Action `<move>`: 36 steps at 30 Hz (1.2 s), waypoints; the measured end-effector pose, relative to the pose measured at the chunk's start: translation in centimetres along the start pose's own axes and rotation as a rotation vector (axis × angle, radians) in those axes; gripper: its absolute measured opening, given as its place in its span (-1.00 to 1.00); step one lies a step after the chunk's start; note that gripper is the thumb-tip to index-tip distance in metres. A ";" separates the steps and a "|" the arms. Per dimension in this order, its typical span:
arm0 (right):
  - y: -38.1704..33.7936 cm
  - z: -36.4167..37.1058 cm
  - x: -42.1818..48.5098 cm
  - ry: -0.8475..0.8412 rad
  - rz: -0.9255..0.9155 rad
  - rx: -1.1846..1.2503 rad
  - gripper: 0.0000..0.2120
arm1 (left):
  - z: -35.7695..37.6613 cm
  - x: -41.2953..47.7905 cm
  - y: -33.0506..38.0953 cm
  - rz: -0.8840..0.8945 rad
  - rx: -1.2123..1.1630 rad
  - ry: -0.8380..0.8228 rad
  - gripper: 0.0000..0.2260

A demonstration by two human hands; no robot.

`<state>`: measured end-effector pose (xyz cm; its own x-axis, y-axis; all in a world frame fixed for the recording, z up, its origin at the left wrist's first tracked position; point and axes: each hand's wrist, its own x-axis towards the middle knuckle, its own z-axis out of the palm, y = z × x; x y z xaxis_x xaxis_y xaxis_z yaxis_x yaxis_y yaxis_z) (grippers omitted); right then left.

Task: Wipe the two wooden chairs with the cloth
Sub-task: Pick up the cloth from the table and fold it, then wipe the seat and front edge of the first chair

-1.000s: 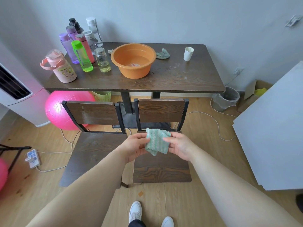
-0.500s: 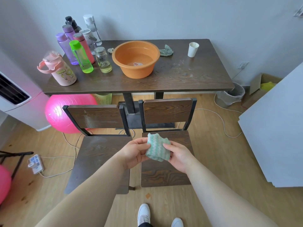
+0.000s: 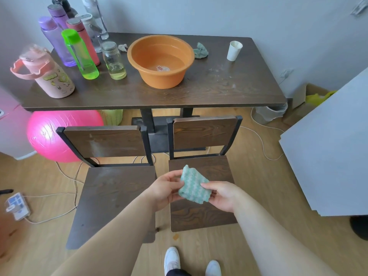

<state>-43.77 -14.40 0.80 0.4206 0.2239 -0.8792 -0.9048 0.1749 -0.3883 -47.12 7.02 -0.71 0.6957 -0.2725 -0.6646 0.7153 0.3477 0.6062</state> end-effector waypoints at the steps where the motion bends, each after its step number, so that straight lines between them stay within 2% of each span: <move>1: -0.1 -0.2 0.3 -0.007 0.027 -0.017 -0.67 | -0.2 0.3 0.0 -0.010 0.008 -0.004 -0.67; 8: -0.6 -1.9 2.1 -0.059 0.131 -0.109 -0.69 | -0.5 2.5 -0.1 -0.056 0.090 -0.039 -0.68; 15: -1.3 -4.6 4.9 -0.097 0.231 -0.087 -0.67 | 0.5 6.0 -1.4 -0.082 0.145 -0.003 -0.67; 24: -1.0 -8.2 10.9 -0.084 -0.044 0.031 -0.69 | 0.7 12.5 -4.6 0.019 0.052 0.093 -0.73; 28: 0.4 -9.6 14.0 -0.021 -0.128 0.025 -0.70 | -0.1 16.0 -7.4 0.057 0.116 0.234 -0.74; 31: 0.6 -11.0 15.9 0.075 -0.180 0.054 -0.70 | -0.9 17.9 -9.2 0.075 0.300 0.367 -0.71; 36: -0.2 -13.7 18.5 0.272 -0.250 -0.035 -0.75 | -3.6 19.8 -10.9 0.045 1.031 0.500 -0.60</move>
<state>-36.67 -23.46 -19.18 0.5999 -0.0852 -0.7955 -0.7802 0.1579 -0.6053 -41.39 1.02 -22.02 0.7831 0.1889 -0.5925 0.5647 -0.6150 0.5503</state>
